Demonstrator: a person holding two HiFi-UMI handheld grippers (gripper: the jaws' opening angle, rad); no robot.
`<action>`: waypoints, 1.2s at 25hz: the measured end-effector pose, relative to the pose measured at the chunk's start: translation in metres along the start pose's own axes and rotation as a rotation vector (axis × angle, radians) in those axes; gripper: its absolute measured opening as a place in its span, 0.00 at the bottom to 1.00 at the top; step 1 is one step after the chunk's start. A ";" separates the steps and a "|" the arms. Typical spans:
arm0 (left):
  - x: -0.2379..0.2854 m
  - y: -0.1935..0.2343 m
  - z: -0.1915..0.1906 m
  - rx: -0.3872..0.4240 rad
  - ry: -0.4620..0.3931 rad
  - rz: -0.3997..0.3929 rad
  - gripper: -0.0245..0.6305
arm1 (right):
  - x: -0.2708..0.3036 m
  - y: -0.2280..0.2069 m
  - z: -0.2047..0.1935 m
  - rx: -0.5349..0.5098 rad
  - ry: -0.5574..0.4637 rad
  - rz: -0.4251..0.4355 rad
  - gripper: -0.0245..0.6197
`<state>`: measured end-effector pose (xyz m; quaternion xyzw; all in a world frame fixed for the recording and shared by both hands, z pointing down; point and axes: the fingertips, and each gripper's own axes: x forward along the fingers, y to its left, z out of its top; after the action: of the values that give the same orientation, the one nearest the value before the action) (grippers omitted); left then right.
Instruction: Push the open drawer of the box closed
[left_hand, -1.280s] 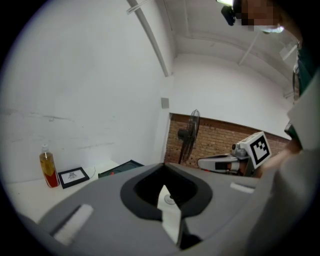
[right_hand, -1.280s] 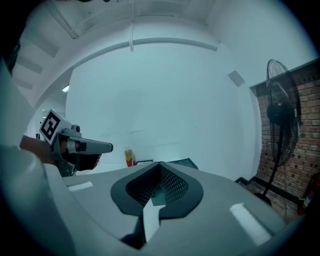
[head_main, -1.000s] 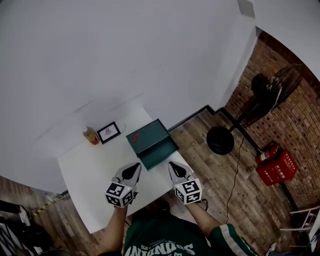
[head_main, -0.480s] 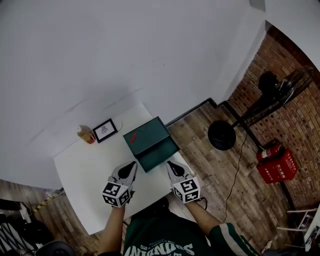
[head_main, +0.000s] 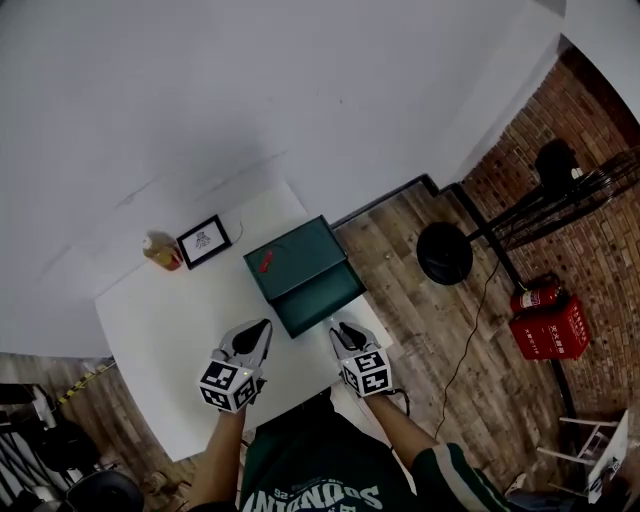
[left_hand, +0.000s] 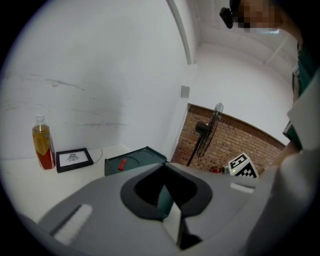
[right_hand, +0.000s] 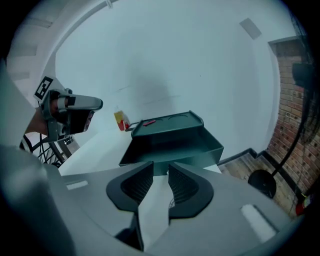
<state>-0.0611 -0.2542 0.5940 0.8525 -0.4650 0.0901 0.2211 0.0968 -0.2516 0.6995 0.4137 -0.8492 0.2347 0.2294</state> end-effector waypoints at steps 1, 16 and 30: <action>0.000 0.002 -0.002 -0.004 0.005 0.001 0.12 | 0.005 -0.002 -0.004 0.003 0.017 -0.004 0.16; -0.004 0.041 -0.015 -0.053 0.056 0.025 0.11 | 0.049 -0.024 -0.034 0.045 0.188 -0.078 0.15; -0.011 0.061 -0.022 -0.085 0.061 0.050 0.11 | 0.085 -0.023 0.002 0.056 0.142 -0.079 0.15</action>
<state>-0.1173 -0.2645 0.6273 0.8274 -0.4824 0.1016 0.2691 0.0680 -0.3163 0.7527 0.4352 -0.8070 0.2778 0.2866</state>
